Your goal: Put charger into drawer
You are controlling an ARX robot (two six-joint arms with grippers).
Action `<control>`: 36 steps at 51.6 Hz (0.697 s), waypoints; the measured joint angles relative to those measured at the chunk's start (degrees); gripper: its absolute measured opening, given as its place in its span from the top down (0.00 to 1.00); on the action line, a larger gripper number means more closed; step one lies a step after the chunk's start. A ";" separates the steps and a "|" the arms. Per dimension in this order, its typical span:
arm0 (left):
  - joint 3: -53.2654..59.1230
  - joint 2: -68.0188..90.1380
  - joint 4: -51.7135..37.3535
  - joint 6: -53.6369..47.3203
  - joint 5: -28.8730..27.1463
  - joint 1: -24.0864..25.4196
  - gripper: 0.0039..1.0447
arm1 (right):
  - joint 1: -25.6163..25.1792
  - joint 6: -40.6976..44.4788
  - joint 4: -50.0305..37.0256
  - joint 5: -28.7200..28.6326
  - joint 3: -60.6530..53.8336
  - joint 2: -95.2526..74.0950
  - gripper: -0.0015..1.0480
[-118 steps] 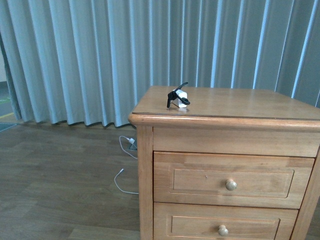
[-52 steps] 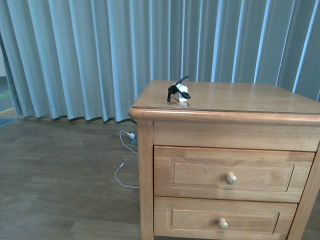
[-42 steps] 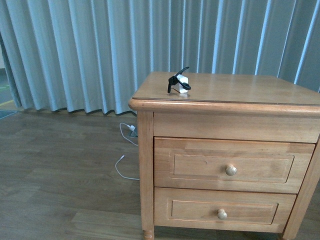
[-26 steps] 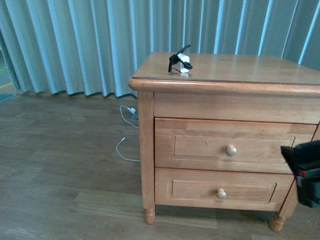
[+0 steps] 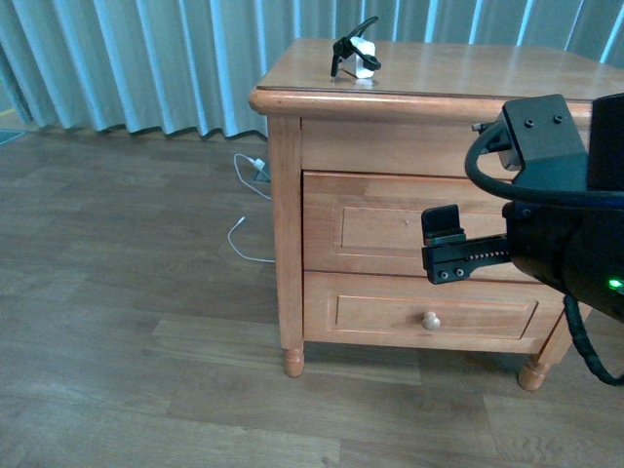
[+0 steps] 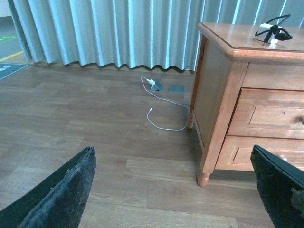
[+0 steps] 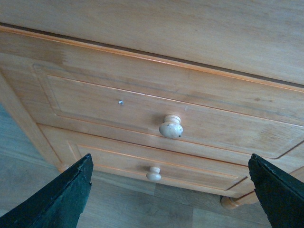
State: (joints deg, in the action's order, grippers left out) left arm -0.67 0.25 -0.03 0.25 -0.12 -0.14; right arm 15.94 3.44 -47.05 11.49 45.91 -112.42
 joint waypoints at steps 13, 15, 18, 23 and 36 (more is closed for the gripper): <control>-0.02 0.00 0.00 0.00 0.00 0.00 0.05 | -1.57 -1.36 0.96 1.14 11.98 -12.70 0.08; 0.00 0.00 0.00 0.00 0.00 0.00 0.05 | -1.90 -1.42 1.27 1.44 13.20 -13.84 0.08; 0.00 0.00 0.00 0.00 0.00 0.00 0.05 | -2.47 -1.70 1.40 1.92 14.97 -15.72 0.08; 0.00 0.00 0.00 0.00 0.00 0.00 0.05 | -3.39 -2.21 1.68 2.47 17.84 -18.47 0.08; 0.00 0.00 0.00 0.00 0.00 0.00 0.05 | -4.17 -3.96 3.08 2.34 21.42 -22.08 0.08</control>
State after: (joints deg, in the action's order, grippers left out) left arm -0.67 0.25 -0.03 0.25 -0.12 -0.14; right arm 11.77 -0.51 -43.97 13.82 67.33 -134.50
